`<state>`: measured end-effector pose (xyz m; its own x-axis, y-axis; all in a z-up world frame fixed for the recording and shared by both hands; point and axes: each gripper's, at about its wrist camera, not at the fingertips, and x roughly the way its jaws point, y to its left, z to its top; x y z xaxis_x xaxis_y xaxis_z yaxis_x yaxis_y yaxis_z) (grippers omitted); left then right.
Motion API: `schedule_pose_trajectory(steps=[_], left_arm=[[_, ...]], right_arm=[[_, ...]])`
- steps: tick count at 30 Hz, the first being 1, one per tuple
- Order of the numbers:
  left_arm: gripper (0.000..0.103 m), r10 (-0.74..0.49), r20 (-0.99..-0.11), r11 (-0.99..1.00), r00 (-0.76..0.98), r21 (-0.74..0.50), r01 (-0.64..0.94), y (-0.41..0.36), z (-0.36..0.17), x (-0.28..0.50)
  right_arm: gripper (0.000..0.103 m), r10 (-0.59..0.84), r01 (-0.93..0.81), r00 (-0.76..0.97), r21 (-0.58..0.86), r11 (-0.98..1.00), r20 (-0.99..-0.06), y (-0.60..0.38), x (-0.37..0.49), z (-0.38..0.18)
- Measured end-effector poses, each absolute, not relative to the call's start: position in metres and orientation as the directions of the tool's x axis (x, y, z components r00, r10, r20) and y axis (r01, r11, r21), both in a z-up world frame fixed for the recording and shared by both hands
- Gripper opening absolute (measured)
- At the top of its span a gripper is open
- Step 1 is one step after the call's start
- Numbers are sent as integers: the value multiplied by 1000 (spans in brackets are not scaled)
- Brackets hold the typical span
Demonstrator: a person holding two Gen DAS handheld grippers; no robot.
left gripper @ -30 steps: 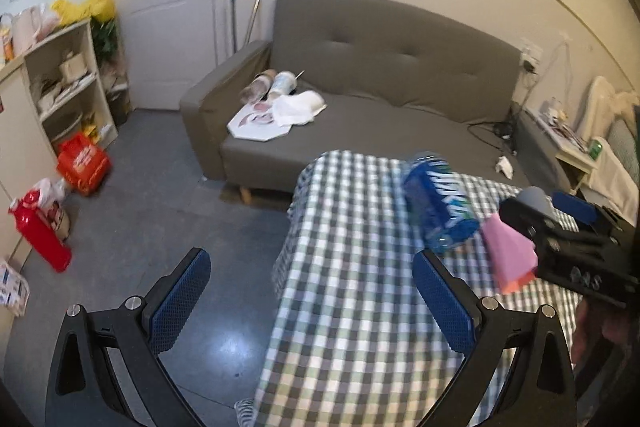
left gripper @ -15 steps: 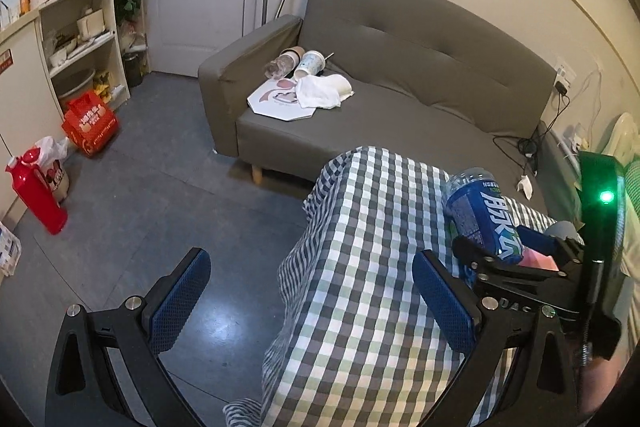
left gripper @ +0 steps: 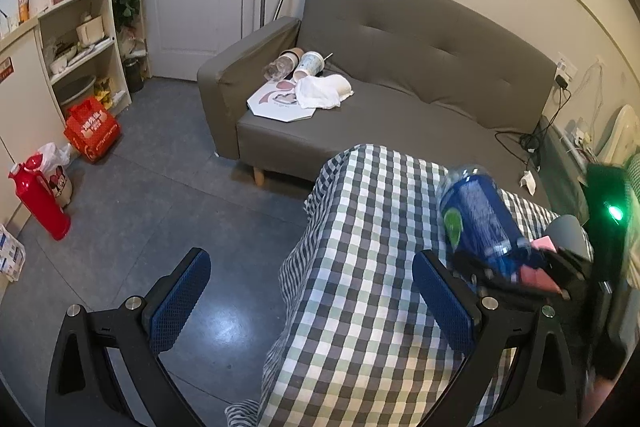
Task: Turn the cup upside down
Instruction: 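Lift the blue bottle with the right tool and carry it toward the left tool, then grasp the blue bottle with the left tool while the right tool releases it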
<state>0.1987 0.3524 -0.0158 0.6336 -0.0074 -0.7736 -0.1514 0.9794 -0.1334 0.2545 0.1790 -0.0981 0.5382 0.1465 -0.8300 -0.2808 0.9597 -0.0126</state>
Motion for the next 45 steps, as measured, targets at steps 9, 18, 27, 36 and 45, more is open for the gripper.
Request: schedule_pose_trajectory(steps=[9,18,27,36,45], left_arm=[[103,19,-749,985,663,-102,-143,336,-4,177],[103,-28,-726,996,688,-79,-44,275,19,143],[103,-63,-736,998,674,-50,39,223,29,116],[103,-37,-774,999,632,-30,23,216,15,108],[103,-12,-793,1000,609,6,29,201,14,102]], right_arm=[[67,218,-310,530,52,949,-820,159,147,-89],[67,137,-183,579,36,982,-803,103,66,-91],[67,62,-92,583,11,996,-810,70,46,-109],[87,133,-95,573,96,991,-808,60,47,-106],[90,149,-104,590,108,989,-794,39,26,-65]])
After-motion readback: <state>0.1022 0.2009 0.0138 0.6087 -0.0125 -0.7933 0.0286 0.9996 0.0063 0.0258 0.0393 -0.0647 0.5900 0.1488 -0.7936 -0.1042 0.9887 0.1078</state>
